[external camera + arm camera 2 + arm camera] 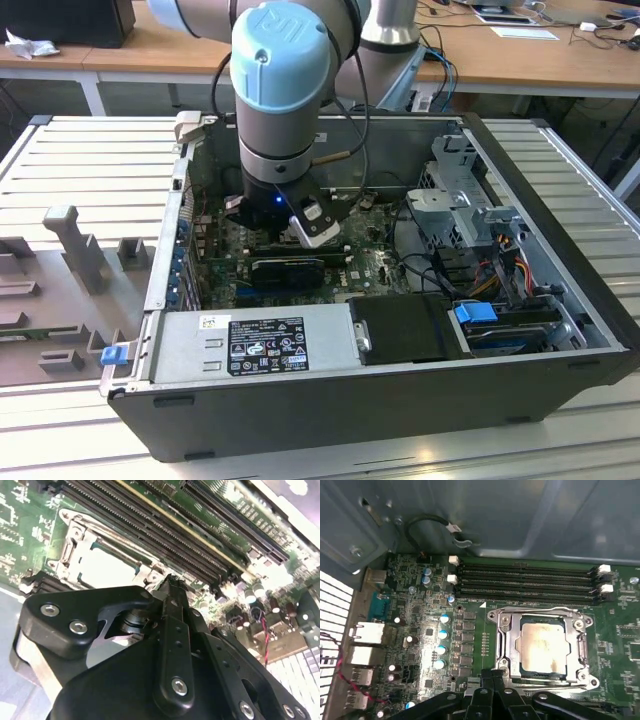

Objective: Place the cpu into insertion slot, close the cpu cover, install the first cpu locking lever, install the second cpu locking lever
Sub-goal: 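Install the second cpu locking lever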

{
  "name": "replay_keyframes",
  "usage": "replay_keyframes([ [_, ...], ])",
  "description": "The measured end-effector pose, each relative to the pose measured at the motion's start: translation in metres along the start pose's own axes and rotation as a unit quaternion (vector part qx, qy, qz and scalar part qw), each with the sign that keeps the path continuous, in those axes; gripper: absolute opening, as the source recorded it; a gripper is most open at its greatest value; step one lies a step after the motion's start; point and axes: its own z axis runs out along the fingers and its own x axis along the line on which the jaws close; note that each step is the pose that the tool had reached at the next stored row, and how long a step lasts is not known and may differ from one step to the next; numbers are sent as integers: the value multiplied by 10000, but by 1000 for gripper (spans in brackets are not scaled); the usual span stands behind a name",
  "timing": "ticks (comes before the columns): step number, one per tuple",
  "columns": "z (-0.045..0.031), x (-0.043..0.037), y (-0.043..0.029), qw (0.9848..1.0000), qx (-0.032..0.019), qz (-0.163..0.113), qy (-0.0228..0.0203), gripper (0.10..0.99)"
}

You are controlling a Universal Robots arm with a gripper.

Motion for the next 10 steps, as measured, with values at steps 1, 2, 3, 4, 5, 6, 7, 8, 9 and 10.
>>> replay_keyframes([
  [1, -20, 0, 6, 10000, 0, 0, 0, 106],
  [2, -43, 0, 12, 10000, 1, 0, 0, 106],
  [3, -62, 0, 18, 10000, 0, 0, 0, 106],
  [4, -80, 0, 24, 10000, 0, 0, 0, 106],
  [5, -94, 0, 28, 10000, 1, 0, 0, 106],
  [6, -105, 0, 31, 10000, 1, 0, 0, 106],
  [7, -108, 0, 32, 10000, 0, 0, 0, 106],
  [8, -108, -1, 32, 10000, -1, 0, 0, 106],
  [9, -108, 0, 32, 10000, -1, 0, -1, 106],
  [10, -109, 0, 32, 10000, -1, 0, 0, 106],
])
